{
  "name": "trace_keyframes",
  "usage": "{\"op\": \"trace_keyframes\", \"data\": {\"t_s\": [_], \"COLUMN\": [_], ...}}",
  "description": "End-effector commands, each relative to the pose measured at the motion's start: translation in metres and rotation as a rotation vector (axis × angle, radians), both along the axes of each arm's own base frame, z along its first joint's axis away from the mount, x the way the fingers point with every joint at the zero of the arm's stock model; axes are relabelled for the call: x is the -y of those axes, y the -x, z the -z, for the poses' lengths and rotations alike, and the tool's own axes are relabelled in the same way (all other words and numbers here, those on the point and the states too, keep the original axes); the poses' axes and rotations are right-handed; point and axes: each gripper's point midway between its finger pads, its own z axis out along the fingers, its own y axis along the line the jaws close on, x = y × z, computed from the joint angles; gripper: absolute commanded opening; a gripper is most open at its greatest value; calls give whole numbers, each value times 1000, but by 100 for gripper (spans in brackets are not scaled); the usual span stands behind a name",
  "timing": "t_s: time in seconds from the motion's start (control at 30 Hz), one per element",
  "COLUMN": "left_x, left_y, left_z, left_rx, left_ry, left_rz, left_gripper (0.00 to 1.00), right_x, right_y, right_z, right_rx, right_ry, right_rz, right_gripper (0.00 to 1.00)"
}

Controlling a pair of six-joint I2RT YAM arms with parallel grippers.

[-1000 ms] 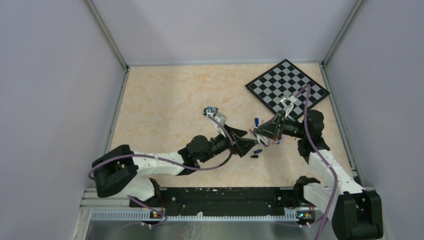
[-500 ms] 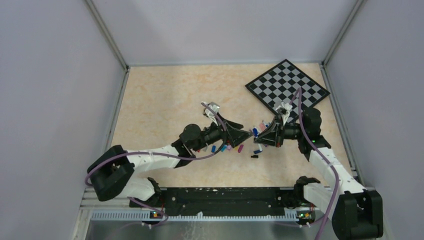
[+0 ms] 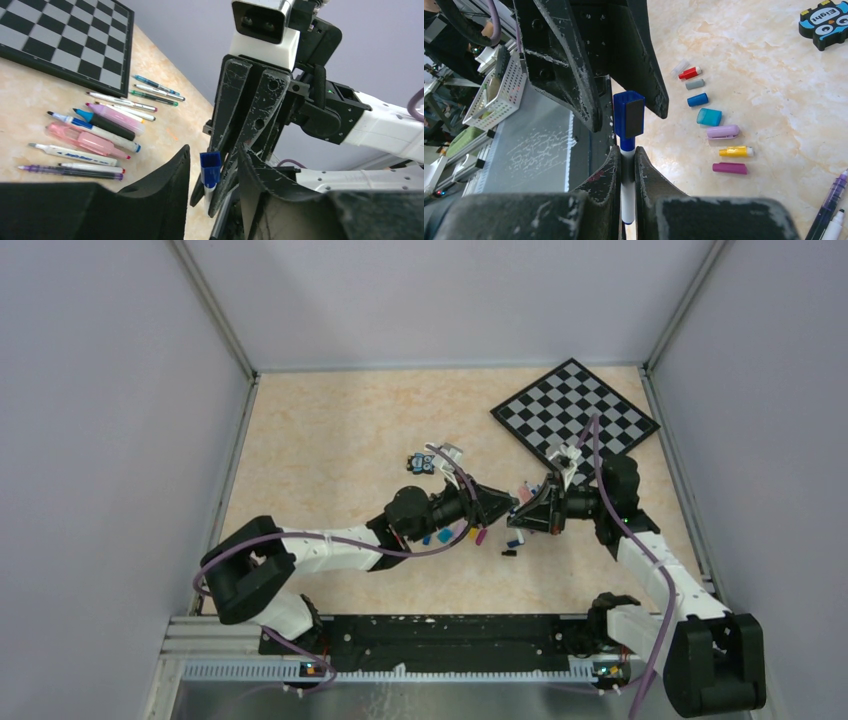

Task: Open the pen caps
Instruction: Open the pen cap from the pen.

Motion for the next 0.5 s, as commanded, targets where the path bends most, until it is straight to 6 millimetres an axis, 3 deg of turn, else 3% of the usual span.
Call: {"op": "trace_keyframes", "data": {"t_s": [0.0,0.47], "left_x": [0,14], "left_y": [-8,-5], "left_z": [-27,-15], "left_rx": [35,0], "left_ry": [60,29], "left_rz": [-43,-9], "left_gripper": [39,41], "right_x": [-3,-3], "right_y": [-8,-11], "right_z": [-18,-17], "right_rx": [92,89], "right_ry": [-7,0], "right_rz": [-12,7], "right_gripper": [0,0]}}
